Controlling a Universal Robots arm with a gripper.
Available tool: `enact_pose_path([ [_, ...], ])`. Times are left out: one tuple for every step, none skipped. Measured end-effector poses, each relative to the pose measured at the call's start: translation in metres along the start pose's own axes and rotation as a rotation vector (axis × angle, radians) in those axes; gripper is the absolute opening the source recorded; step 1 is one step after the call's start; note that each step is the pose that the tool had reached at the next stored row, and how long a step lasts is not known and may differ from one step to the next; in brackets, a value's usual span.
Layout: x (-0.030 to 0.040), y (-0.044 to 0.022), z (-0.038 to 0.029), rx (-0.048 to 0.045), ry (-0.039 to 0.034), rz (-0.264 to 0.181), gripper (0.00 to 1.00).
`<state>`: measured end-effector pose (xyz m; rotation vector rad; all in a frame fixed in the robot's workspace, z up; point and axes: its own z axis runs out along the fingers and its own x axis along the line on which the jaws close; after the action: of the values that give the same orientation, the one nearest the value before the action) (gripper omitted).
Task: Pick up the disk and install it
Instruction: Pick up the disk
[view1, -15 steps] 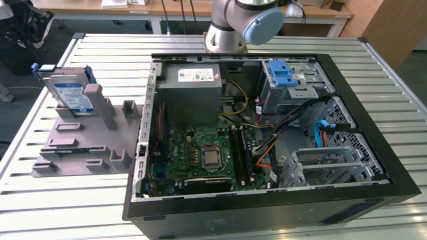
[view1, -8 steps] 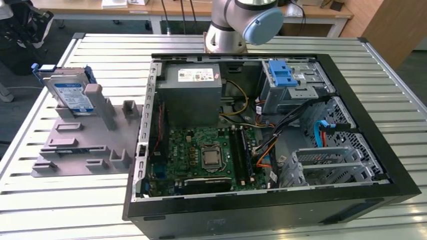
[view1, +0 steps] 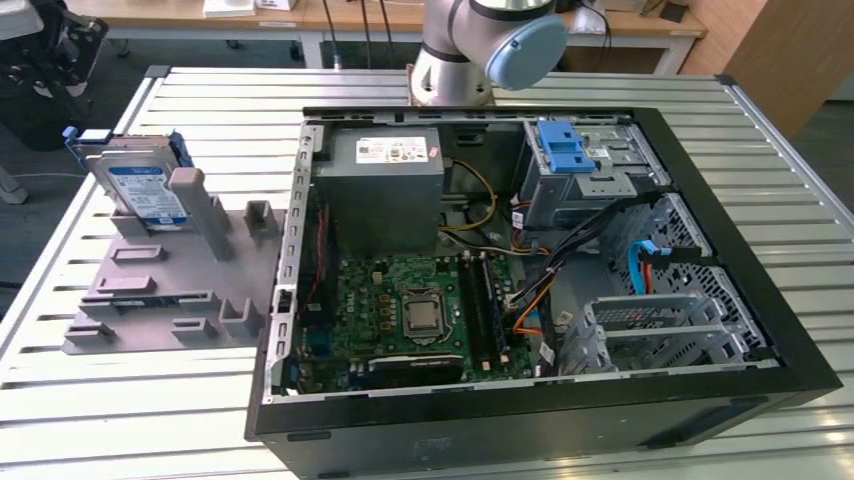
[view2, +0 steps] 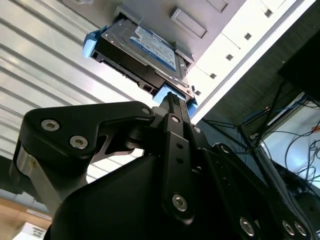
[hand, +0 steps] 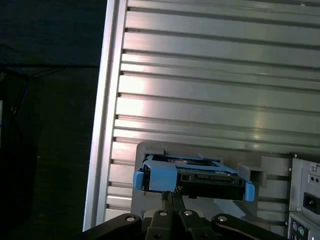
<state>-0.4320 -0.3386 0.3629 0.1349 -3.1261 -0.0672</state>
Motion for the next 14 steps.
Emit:
enact_pose_path([
  [0.0, 0.0, 0.0001, 0.0002, 0.0009, -0.018, 0.11],
  [0.0, 0.0, 0.0002, 0.0004, 0.0016, -0.036, 0.11],
  [0.0, 0.0, 0.0003, 0.0006, 0.0025, -0.054, 0.11],
  [0.0, 0.0, 0.0005, 0.0007, 0.0032, -0.072, 0.11],
  [0.0, 0.0, 0.0006, 0.0009, 0.0039, -0.09, 0.11],
  [0.0, 0.0, 0.0007, 0.0011, 0.0047, -0.108, 0.11],
  [0.0, -0.0001, 0.0009, 0.0013, 0.0055, -0.127, 0.11],
  [0.0, 0.0, 0.001, 0.0015, 0.0063, -0.145, 0.11],
  [0.0, -0.0001, 0.0012, 0.0016, 0.0071, -0.163, 0.11],
  [0.0, -0.0001, 0.0013, 0.0018, 0.0079, -0.181, 0.11],
  [0.0, -0.0001, 0.0015, 0.002, 0.0086, -0.199, 0.11],
  [0.0, -0.0001, 0.0017, 0.0022, 0.0095, -0.218, 0.11],
  [0.0, -0.0001, 0.0018, 0.0024, 0.0103, -0.236, 0.11],
  [-0.0001, -0.0001, 0.002, 0.0026, 0.0111, -0.254, 0.11],
])
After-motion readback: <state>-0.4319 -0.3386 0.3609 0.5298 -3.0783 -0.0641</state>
